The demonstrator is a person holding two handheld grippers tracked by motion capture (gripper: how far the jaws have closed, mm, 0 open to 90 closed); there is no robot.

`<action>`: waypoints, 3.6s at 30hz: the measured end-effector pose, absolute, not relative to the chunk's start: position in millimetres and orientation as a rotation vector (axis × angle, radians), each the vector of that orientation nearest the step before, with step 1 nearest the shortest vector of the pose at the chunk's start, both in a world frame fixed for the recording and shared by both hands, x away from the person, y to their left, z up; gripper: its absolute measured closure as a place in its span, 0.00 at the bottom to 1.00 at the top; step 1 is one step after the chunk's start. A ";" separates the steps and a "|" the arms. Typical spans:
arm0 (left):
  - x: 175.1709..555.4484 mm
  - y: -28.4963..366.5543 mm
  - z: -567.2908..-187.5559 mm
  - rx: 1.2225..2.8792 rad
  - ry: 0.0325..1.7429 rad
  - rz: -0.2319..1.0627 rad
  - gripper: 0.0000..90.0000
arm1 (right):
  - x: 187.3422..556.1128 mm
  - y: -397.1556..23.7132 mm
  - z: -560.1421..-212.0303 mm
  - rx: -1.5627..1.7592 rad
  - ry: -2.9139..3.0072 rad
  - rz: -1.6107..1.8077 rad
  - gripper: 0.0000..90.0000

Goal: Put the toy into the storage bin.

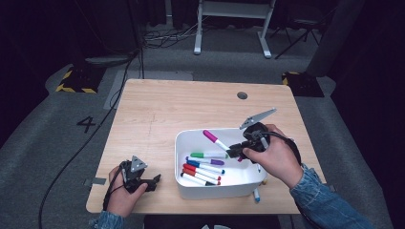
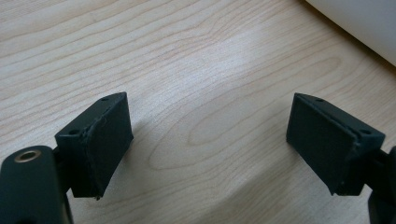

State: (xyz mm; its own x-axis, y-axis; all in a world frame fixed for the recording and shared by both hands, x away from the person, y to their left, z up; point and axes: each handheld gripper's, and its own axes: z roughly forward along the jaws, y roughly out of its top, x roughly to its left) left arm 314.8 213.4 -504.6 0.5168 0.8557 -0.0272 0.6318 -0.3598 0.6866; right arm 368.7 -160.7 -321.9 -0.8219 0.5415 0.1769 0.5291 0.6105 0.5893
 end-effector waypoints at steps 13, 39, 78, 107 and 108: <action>314.8 213.3 -504.7 2.109 1.209 0.443 0.16 | 378.8 -125.2 -338.7 0.889 2.893 0.927 0.85; 314.8 213.6 -504.6 2.107 1.211 0.441 0.16 | 406.9 -78.7 -375.1 0.975 2.985 0.677 0.85; 314.8 213.3 -504.8 2.109 1.208 0.441 0.16 | 401.3 -80.5 -362.3 0.817 2.819 0.956 0.61; 314.9 213.4 -504.7 2.112 1.206 0.444 0.16 | 370.1 -223.1 -321.6 1.062 2.540 1.122 0.57; 314.9 213.4 -504.7 2.112 1.206 0.444 0.16 | 367.8 -235.9 -320.6 1.095 2.514 1.129 0.57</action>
State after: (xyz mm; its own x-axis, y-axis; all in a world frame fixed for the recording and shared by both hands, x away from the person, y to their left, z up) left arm 314.9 213.4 -504.7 0.5178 0.8550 -0.0285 0.6321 -0.3599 0.6863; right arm 367.8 -235.9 -320.6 -0.7138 0.6881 0.1308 0.5548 0.4415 0.7052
